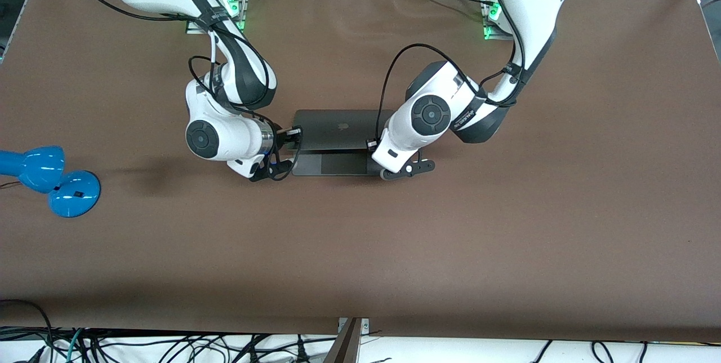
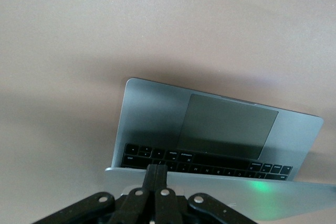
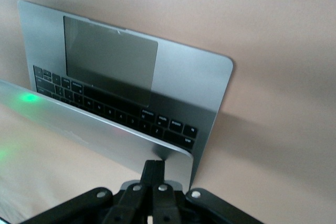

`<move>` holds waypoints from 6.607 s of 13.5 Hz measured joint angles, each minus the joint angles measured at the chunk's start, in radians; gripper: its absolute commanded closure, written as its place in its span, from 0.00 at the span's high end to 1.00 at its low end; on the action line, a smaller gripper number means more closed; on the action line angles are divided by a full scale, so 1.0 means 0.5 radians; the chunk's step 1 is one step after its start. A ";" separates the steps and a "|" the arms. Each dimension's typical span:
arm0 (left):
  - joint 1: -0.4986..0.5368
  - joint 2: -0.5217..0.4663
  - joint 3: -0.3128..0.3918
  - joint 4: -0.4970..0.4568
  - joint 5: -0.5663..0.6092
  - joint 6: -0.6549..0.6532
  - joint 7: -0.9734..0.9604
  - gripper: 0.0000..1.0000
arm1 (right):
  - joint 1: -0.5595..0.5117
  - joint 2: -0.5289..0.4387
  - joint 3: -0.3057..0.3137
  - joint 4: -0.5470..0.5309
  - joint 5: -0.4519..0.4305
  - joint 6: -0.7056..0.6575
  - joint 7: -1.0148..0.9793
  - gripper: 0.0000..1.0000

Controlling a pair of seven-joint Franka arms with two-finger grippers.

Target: Close laptop with both arms from behind

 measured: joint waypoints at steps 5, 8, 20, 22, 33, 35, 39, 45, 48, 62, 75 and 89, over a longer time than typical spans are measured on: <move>-0.023 0.085 -0.005 -0.074 0.025 -0.068 0.000 0.00 | 0.000 0.050 -0.008 0.000 -0.001 0.129 -0.119 0.00; -0.021 0.089 -0.004 -0.074 0.027 -0.067 0.000 0.00 | -0.001 0.087 -0.018 0.000 -0.012 0.174 -0.161 0.00; -0.022 0.233 0.025 0.055 0.027 0.001 -0.001 0.00 | -0.001 0.123 -0.045 0.000 -0.029 0.214 -0.195 0.00; -0.024 0.238 0.035 0.060 0.027 0.001 -0.001 0.00 | -0.001 0.137 -0.045 0.000 -0.030 0.267 -0.204 0.00; -0.066 0.301 0.110 0.069 0.027 0.066 -0.001 0.00 | 0.008 0.241 -0.045 0.001 -0.031 0.473 -0.285 0.00; -0.079 0.312 0.131 0.069 0.027 0.076 -0.001 0.00 | 0.015 0.260 -0.045 0.003 -0.031 0.492 -0.291 0.00; -0.090 0.324 0.144 0.070 0.028 0.093 -0.001 0.00 | 0.022 0.287 -0.045 0.005 -0.031 0.523 -0.318 0.00; -0.085 0.322 0.154 0.125 0.031 0.100 -0.001 0.00 | 0.022 0.316 -0.045 0.013 -0.031 0.555 -0.337 0.00; -0.067 0.253 0.154 0.159 0.032 -0.019 -0.001 0.09 | 0.022 0.316 -0.045 0.021 -0.031 0.557 -0.336 0.05; 0.051 -0.443 0.155 -0.022 0.035 -0.574 0.175 1.00 | -0.148 0.020 -0.076 0.486 -0.030 -0.449 0.062 1.00; 0.706 -1.357 0.166 -0.791 -0.006 -0.549 1.055 1.00 | -0.385 -0.401 -0.399 0.817 -0.571 -1.141 0.192 1.00; 0.788 -1.649 0.404 -0.613 -0.023 -1.055 1.504 1.00 | -0.390 -0.487 -0.545 0.851 -0.635 -1.170 0.044 1.00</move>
